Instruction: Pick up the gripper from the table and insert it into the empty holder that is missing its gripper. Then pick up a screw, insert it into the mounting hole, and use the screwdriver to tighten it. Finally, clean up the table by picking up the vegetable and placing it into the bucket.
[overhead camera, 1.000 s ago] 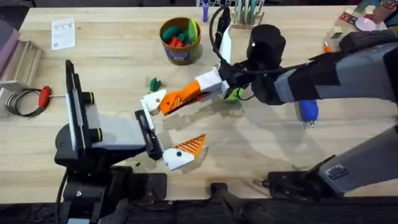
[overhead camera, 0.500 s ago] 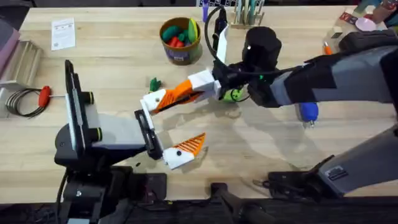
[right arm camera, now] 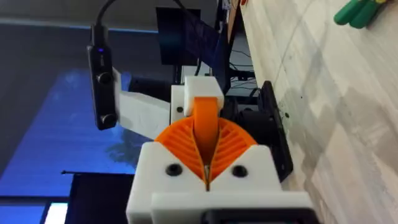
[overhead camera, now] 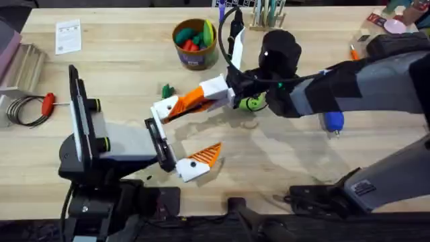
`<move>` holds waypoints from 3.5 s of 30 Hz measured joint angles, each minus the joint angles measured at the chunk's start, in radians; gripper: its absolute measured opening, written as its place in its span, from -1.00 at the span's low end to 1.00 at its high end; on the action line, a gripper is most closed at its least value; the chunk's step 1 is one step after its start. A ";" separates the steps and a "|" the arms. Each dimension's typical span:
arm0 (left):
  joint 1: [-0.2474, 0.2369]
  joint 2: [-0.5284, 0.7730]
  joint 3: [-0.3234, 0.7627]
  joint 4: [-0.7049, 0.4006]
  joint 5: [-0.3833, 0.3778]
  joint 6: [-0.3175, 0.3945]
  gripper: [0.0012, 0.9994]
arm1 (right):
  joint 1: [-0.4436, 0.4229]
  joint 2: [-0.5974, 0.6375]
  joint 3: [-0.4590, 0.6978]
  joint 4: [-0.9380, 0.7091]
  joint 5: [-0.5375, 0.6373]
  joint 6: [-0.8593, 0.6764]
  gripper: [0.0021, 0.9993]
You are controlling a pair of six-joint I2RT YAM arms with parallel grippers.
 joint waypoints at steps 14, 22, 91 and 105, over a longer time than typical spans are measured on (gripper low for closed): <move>0.000 0.000 0.000 0.000 -0.004 -0.002 0.97 | 0.001 0.000 0.000 0.000 0.006 0.000 -0.99; -0.007 0.000 0.001 -0.004 0.026 0.003 0.98 | 0.008 0.000 0.000 -0.006 0.056 0.006 0.59; -0.007 0.000 0.001 -0.005 0.033 0.003 0.97 | -0.063 -0.073 0.625 -1.972 1.333 -0.221 0.17; -0.007 0.000 0.001 -0.005 0.032 0.003 0.97 | -0.070 -0.003 0.622 -1.932 1.333 -0.216 -0.03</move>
